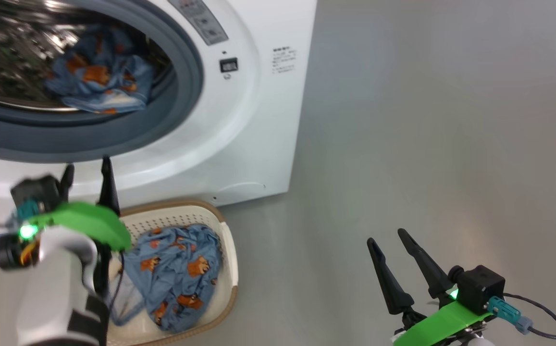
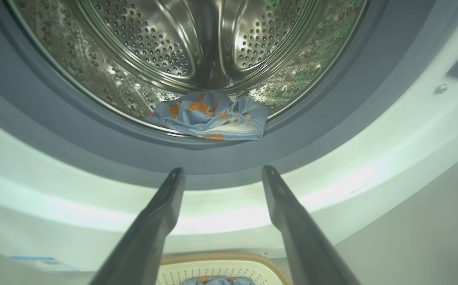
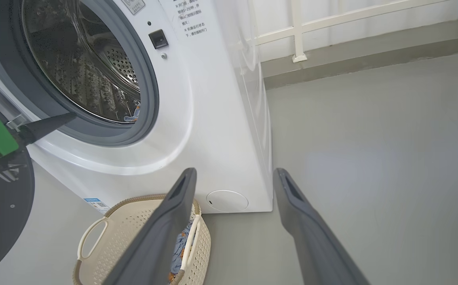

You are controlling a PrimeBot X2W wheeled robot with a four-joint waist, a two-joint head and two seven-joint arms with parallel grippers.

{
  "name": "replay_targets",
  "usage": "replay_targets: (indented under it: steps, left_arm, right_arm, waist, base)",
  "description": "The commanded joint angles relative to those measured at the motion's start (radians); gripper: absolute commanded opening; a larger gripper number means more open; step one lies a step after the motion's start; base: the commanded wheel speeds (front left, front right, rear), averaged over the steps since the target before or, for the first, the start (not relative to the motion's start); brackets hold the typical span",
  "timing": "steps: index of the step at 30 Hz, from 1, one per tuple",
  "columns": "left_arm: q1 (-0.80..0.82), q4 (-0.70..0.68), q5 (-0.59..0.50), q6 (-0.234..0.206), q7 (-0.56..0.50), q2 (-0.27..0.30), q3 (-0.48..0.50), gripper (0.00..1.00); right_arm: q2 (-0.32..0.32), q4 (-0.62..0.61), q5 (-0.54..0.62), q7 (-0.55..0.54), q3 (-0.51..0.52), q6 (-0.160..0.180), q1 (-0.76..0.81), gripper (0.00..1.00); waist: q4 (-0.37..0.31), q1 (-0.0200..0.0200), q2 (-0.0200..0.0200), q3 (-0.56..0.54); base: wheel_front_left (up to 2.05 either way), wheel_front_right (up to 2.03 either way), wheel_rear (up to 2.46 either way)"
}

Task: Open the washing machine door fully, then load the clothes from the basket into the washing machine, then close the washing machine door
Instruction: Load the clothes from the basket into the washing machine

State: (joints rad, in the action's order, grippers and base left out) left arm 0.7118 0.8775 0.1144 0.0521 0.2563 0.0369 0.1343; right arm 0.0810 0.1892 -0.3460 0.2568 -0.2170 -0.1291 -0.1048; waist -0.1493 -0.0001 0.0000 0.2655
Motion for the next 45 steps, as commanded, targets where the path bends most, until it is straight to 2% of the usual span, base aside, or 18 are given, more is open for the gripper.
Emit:
replay_targets:
  steps: [1, 11, 18, 31, 33, 45]
  left_arm:
    - [-0.074, -0.065, 0.019, 0.003, 0.006, 0.023, 0.015, 1.00]
    - [-0.353, -0.283, 0.116, -0.003, 0.006, 0.014, -0.033, 1.00]
    - [-0.563, -0.471, 0.169, -0.062, 0.006, 0.014, -0.108, 1.00]
    - [-0.879, -0.789, 0.191, -0.174, 0.006, 0.013, -0.150, 1.00]
    - [-0.908, -0.816, 0.198, -0.186, 0.006, 0.013, -0.152, 1.00]
    - [-0.935, -0.844, 0.198, -0.192, 0.006, 0.013, -0.158, 1.00]
  right_arm:
    - [0.001, -0.020, -0.004, 0.005, -0.013, -0.002, 0.018, 1.00]
    - [0.004, -0.027, 0.006, 0.005, 0.030, -0.002, 0.055, 1.00]
    - [0.021, -0.030, 0.014, 0.005, 0.056, -0.002, 0.088, 1.00]
    - [0.023, -0.039, 0.019, 0.005, 0.092, -0.002, 0.154, 1.00]
    - [0.022, -0.041, 0.019, 0.005, 0.098, -0.002, 0.158, 1.00]
    - [0.024, -0.043, 0.022, 0.005, 0.105, -0.002, 0.160, 1.00]
  waist:
    - [0.051, 0.0001, 0.0000, -0.065]
    - [0.099, 0.0001, 0.0000, -0.133]
    - [0.121, 0.0001, 0.0000, -0.197]
    - [0.150, 0.0001, 0.0000, -0.281]
    - [0.152, 0.0001, 0.0000, -0.285]
    - [0.154, 0.0001, 0.0000, -0.289]
  base:
    - [0.00, 0.00, 0.00]
    - [0.00, 0.00, 0.00]
    - [0.00, 0.00, 0.00]
    - [0.00, 0.00, 0.00]
    - [0.00, 0.00, 0.00]
    - [0.00, 0.00, 0.00]
